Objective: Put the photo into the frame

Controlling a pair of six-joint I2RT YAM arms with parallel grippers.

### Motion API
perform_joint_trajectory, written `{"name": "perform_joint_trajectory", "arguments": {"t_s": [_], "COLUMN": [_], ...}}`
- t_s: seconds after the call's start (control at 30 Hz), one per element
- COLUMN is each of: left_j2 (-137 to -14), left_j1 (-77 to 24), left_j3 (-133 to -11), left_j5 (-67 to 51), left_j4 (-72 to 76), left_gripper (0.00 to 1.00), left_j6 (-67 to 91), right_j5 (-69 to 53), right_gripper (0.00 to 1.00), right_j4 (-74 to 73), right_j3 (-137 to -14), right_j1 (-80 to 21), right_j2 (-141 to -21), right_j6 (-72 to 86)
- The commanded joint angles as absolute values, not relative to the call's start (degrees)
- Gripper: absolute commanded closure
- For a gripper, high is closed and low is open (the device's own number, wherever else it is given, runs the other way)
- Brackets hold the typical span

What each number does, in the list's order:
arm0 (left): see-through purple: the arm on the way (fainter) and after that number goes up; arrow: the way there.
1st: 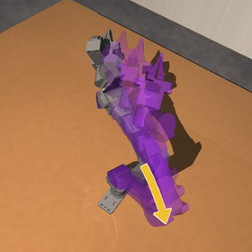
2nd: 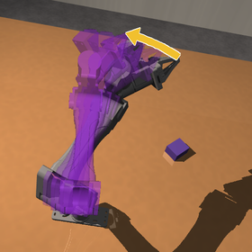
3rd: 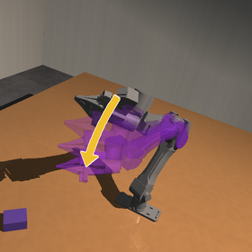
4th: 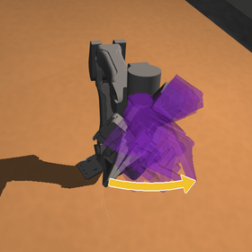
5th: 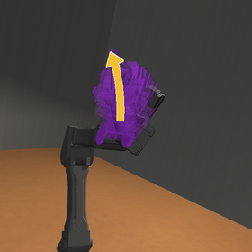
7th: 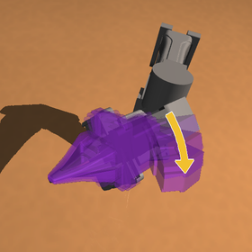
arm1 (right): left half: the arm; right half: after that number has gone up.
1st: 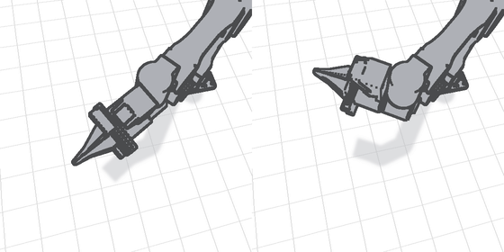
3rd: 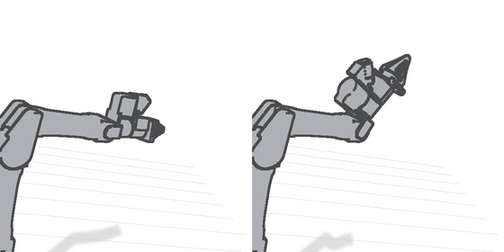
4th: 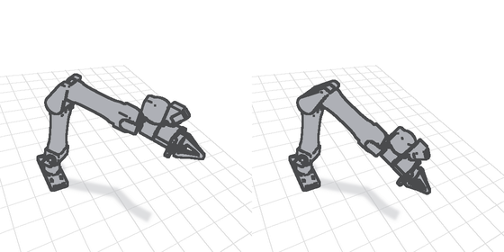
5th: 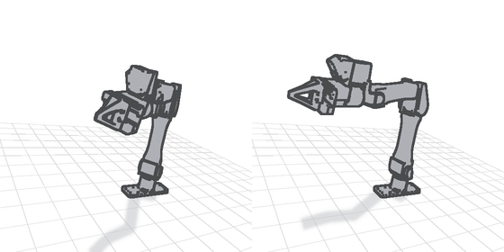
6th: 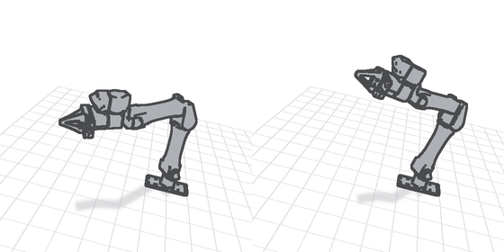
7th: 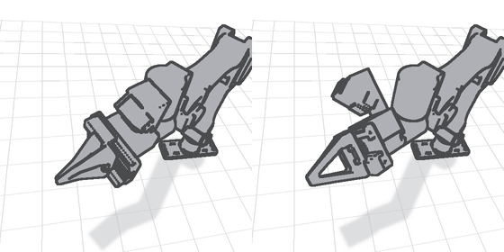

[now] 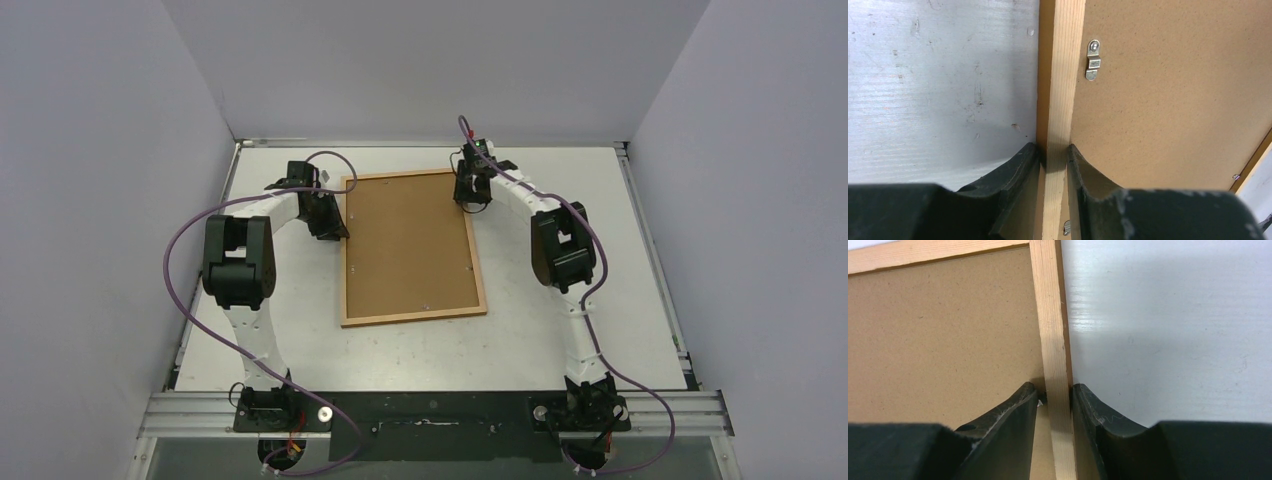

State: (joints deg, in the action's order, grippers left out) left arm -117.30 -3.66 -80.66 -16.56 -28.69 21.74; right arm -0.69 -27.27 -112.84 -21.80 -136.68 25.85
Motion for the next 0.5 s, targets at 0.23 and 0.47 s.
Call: {"name": "perform_joint_trajectory", "arguments": {"t_s": [0.23,0.47], "left_j2": [-121.99,-120.65], "left_j1": [-4.45,-4.40], "left_j3": [-78.67,-79.20], "left_j5": [-13.71,-14.09], "left_j4": [-32.04,-31.91], "left_gripper": [0.78,0.75], "left_j6": [20.30,21.62], "right_j5": [-4.69,-4.49], "right_gripper": [0.97,0.72], "right_j4": [-24.75,-24.43], "right_j3": [-109.26,-110.11], "right_j1": [-20.64,-20.41], "right_j2": [-139.31,-136.66], "right_j6": [28.79,30.72]}}
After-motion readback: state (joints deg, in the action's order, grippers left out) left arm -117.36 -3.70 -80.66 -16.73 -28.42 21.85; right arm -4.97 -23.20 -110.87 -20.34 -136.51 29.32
